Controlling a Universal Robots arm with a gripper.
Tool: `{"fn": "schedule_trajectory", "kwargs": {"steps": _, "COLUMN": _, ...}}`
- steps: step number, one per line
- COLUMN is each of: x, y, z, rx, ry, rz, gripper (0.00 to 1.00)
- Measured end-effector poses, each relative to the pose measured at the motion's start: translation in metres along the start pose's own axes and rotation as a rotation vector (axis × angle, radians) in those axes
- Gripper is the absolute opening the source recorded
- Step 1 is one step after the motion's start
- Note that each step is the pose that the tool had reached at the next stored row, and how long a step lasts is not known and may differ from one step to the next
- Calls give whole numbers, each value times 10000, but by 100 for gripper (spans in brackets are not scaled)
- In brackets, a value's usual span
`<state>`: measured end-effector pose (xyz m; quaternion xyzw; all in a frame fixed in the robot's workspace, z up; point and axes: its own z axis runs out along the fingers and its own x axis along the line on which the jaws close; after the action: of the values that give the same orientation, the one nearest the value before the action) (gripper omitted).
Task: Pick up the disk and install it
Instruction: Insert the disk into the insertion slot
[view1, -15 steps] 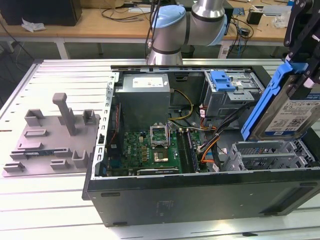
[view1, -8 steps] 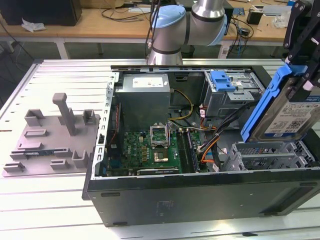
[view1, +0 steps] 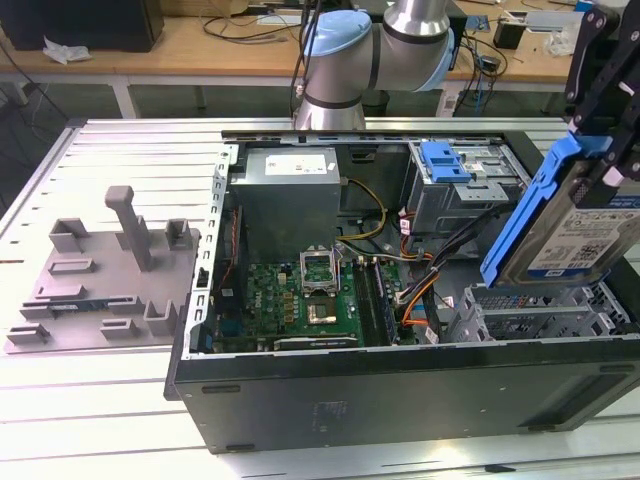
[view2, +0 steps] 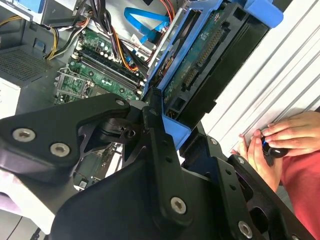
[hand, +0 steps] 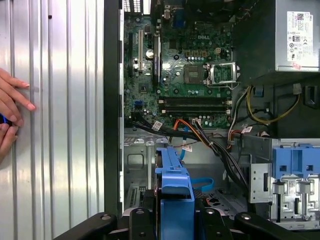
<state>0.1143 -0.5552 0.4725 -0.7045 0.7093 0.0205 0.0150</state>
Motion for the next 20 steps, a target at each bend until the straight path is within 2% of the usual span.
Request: {"fn": "schedule_trajectory", "kwargs": {"steps": 20, "x": 3, "y": 0, "z": 60, "rx": -9, "ry": 3, "rz": -197, "gripper": 37}}
